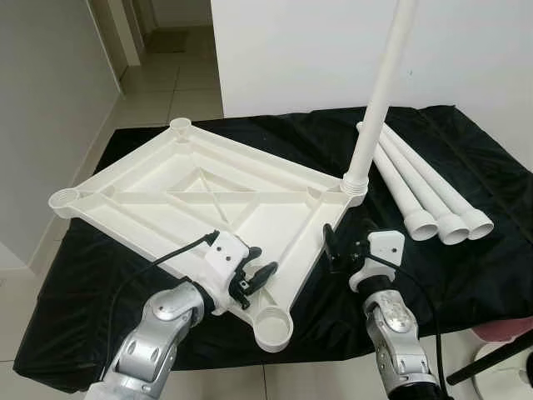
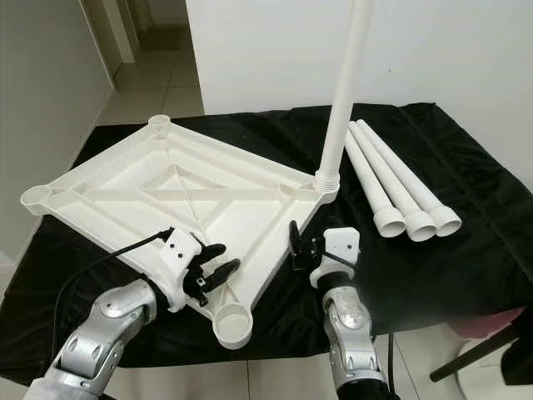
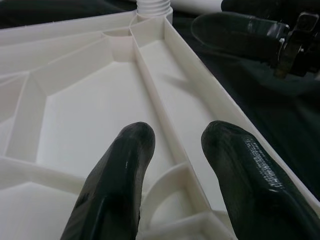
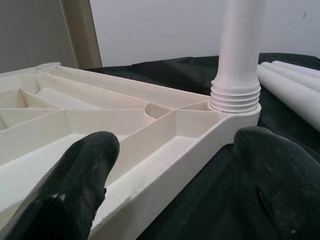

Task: Building children table

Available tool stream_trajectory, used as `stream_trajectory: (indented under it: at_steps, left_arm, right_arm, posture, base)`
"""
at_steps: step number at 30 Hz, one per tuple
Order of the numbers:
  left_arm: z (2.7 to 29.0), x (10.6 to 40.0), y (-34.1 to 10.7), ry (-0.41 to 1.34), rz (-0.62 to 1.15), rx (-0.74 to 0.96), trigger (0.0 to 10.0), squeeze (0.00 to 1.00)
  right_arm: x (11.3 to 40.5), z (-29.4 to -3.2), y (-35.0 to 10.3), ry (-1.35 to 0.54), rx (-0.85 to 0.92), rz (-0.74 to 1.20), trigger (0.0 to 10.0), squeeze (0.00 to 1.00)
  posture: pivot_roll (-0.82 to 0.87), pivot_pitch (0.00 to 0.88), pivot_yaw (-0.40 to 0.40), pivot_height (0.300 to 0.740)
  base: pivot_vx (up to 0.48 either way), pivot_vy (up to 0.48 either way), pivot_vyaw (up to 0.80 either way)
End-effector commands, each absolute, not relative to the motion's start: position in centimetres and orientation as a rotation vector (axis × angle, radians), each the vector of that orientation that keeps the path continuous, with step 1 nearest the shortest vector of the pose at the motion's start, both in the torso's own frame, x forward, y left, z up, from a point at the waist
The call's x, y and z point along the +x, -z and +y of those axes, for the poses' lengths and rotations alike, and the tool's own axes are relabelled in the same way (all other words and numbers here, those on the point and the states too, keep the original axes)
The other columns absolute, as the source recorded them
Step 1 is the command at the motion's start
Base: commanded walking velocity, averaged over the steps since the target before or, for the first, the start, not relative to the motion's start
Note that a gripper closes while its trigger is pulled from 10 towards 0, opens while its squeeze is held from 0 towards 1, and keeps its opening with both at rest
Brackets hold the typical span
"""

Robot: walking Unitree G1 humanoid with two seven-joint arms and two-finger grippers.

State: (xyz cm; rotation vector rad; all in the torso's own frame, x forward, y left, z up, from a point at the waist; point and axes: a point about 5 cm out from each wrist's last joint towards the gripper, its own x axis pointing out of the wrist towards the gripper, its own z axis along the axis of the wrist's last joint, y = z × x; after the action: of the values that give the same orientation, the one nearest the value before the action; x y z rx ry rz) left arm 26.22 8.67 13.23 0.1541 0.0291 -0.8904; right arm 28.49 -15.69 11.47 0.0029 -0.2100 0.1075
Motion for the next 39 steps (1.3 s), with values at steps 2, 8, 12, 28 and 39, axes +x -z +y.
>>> stream_trajectory:
  at_steps: [2, 8, 12, 28, 39]
  left_arm:
    - [9.7, 27.0, -13.5, 0.718, -0.009, 0.199, 10.0, 0.00]
    - [11.5, 26.9, -13.8, 0.924, -0.001, 0.264, 10.0, 0.00]
    - [12.1, 27.2, -13.7, 0.941, 0.010, 0.296, 10.0, 0.00]
    - [14.5, 29.0, -12.2, 1.066, 0.114, 0.465, 10.0, 0.00]
    - [15.7, 30.1, -12.9, 1.198, 0.162, 0.404, 10.0, 1.00]
  right_arm:
    - [28.5, -15.3, -11.1, -0.111, 0.010, -0.187, 10.0, 0.00]
    - [28.5, -15.6, -11.0, -0.105, 0.012, -0.180, 10.0, 0.00]
    - [28.5, -15.7, -11.0, -0.100, 0.012, -0.179, 10.0, 0.00]
    - [28.4, -15.8, -10.7, -0.089, 0.011, -0.171, 10.0, 0.00]
    - [28.5, -16.0, -10.6, -0.085, 0.002, -0.171, 10.0, 0.00]
  posture:
    - [-0.04, 0.027, 0.065, 0.740]
    - [-0.05, 0.028, 0.066, 0.740]
    - [-0.05, 0.027, 0.067, 0.740]
    - [-0.05, 0.018, 0.078, 0.740]
    - [-0.05, 0.012, 0.086, 0.740]
  base:
    - [0.000, 0.000, 0.00]
    - [0.000, 0.000, 0.00]
    - [0.000, 0.000, 0.00]
    - [0.000, 0.000, 0.00]
    - [0.000, 0.000, 0.00]
